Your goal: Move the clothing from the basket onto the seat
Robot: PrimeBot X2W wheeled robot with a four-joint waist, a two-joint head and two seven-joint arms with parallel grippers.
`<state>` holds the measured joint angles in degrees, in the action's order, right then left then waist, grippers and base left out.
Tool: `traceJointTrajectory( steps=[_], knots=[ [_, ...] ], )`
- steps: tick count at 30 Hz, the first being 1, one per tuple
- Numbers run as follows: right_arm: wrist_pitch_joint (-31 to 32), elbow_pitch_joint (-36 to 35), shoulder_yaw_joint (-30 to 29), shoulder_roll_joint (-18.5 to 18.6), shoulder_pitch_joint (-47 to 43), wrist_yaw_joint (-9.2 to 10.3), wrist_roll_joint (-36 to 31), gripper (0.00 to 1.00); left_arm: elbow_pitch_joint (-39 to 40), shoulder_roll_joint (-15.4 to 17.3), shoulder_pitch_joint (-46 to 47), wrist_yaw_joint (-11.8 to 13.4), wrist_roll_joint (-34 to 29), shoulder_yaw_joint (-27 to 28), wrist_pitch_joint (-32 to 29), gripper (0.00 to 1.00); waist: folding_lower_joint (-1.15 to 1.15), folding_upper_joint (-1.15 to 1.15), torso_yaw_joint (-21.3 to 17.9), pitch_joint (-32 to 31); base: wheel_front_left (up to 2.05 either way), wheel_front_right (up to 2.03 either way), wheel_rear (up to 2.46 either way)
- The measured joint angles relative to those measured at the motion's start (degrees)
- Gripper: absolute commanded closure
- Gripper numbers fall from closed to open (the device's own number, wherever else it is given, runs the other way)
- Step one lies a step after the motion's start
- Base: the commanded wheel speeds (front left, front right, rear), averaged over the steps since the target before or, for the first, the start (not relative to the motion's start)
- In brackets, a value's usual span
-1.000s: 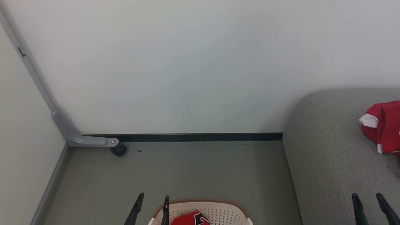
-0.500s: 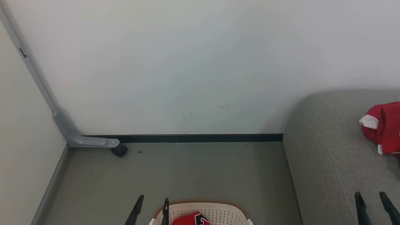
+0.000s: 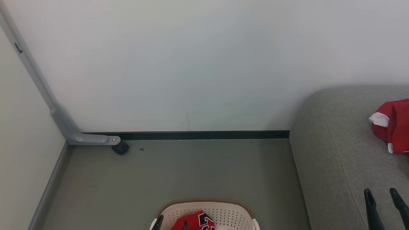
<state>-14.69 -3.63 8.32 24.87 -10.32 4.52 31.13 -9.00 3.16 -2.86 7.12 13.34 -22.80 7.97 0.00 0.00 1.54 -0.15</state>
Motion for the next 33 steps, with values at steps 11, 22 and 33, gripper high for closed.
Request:
traceJointTrajectory(
  steps=[11,22,33],
  knots=[
    [0.0,-5.1,-2.8,3.2,0.2,-1.83,0.3,0.0,-11.4,0.0,5.7,0.0,7.2,-6.7,-1.8,0.0,0.0,0.0,-0.6,5.9,0.0,0.0,0.0],
    [0.0,-8.5,-7.6,6.2,2.0,-5.2,2.7,0.0,-21.5,-0.1,13.5,0.0,16.8,-11.8,-0.5,0.0,0.01,0.01,-1.5,14.1,0.0,0.0,0.0],
    [0.0,-13.6,-11.9,7.7,6.7,-8.66,5.3,0.0,-28.5,-0.2,22.1,0.0,27.4,-19.7,2.3,0.0,0.01,0.01,-2.7,23.3,0.0,0.0,0.0]
  ],
)
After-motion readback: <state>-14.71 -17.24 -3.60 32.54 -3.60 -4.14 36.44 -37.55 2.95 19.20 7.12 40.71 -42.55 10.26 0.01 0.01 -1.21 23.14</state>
